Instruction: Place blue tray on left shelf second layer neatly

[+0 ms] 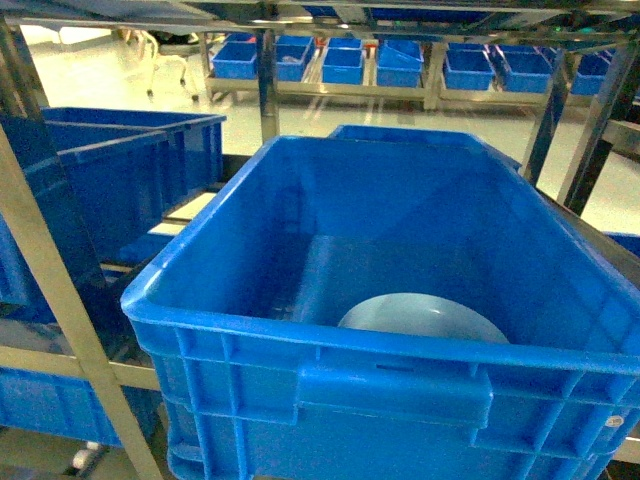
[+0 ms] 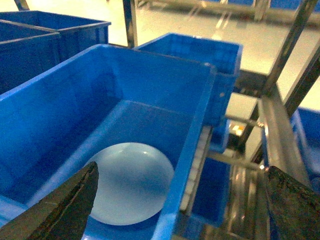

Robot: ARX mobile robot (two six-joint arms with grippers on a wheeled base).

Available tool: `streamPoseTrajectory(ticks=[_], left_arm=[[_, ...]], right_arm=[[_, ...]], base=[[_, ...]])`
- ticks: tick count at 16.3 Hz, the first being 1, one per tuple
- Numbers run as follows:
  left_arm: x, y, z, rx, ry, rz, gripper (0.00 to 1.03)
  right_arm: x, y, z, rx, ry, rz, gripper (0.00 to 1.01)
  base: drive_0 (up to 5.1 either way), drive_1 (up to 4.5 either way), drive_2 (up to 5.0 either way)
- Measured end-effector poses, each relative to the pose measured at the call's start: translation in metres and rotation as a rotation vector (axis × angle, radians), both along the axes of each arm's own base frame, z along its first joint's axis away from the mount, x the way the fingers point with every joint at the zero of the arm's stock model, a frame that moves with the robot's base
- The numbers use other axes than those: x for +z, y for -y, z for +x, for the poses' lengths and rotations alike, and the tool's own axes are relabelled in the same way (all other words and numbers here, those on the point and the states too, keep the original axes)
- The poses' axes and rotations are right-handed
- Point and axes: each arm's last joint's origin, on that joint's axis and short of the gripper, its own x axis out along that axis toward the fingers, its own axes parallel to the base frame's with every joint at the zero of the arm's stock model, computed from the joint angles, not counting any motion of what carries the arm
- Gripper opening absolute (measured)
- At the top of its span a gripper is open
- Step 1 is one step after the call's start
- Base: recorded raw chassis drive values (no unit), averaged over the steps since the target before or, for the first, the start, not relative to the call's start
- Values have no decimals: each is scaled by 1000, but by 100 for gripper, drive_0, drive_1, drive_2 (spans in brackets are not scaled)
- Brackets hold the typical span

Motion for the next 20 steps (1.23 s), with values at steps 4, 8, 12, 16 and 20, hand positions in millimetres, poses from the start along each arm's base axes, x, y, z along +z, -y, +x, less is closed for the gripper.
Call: streamPoseTrajectory(ticks=[4, 8, 12, 16, 20], left_arm=[[0, 0, 0, 0, 0, 0, 98], [0, 0, 0, 0, 1, 0, 98], [0, 0, 0, 0, 0, 0, 98], [0, 0, 0, 0, 0, 0, 98], [0, 0, 0, 0, 0, 0, 98]], right_arm=[[3, 38, -42, -184, -1, -121, 98], [-32, 32, -74, -191, -31, -178, 98], [-40, 25, -78, -204, 250, -41, 70], [-40, 26, -80, -230, 258, -7, 54], [-46, 26, -82, -231, 245, 7, 34]], base=[[0, 0, 0], [0, 0, 0], [0, 0, 0], [0, 0, 0], [0, 0, 0]])
